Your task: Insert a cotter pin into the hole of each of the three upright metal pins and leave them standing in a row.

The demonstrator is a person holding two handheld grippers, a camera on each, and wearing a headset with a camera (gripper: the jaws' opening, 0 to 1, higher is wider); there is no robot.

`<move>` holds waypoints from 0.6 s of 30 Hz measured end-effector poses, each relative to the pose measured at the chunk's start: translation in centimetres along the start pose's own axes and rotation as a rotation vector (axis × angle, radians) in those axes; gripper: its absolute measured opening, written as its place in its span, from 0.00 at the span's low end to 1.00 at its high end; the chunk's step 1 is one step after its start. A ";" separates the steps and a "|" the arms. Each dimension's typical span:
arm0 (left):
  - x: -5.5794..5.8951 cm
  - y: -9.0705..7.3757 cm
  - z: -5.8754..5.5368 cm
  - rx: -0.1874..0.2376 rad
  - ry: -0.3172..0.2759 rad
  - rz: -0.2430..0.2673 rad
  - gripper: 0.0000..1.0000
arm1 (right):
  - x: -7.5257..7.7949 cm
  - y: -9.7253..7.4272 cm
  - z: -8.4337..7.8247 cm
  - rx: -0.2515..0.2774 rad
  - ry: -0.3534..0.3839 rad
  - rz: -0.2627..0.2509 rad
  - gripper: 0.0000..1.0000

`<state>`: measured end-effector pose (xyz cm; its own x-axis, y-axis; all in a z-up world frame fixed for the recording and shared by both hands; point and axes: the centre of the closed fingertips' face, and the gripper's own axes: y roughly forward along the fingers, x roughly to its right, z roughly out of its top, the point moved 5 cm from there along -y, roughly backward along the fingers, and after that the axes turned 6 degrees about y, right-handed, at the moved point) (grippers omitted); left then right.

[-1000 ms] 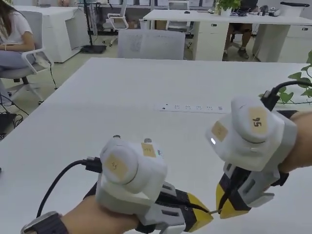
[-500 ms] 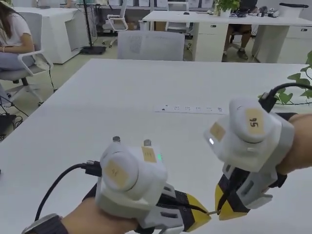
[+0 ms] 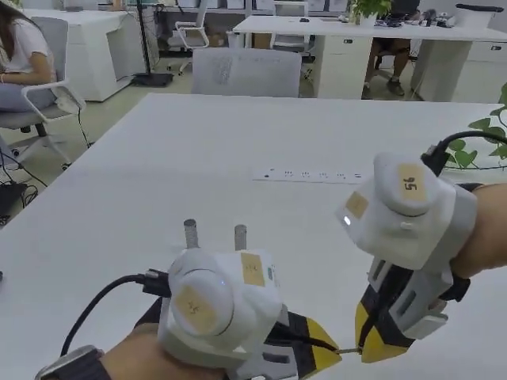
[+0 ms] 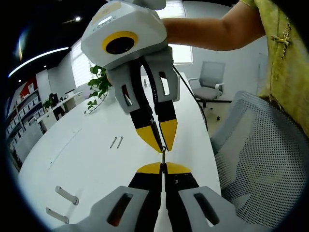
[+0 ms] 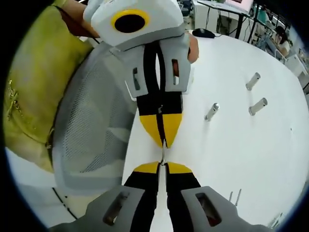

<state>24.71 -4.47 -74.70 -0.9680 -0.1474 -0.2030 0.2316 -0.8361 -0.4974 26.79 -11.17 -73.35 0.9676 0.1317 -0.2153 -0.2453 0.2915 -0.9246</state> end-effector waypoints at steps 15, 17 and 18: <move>-0.1 0.0 0.1 -0.009 0.053 0.010 0.00 | -0.1 0.0 0.0 0.018 0.037 0.027 0.05; -0.1 0.0 0.1 -0.008 0.051 0.009 0.00 | -0.1 0.0 0.0 0.014 0.028 0.020 0.05; -0.1 0.0 0.1 -0.009 0.051 0.009 0.00 | -0.1 0.1 0.1 0.013 0.017 0.016 0.04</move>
<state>24.77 -4.47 -74.61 -0.9597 -0.1280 -0.2502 0.2418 -0.8301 -0.5024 26.71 -11.10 -73.36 0.9643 0.1202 -0.2358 -0.2618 0.3017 -0.9168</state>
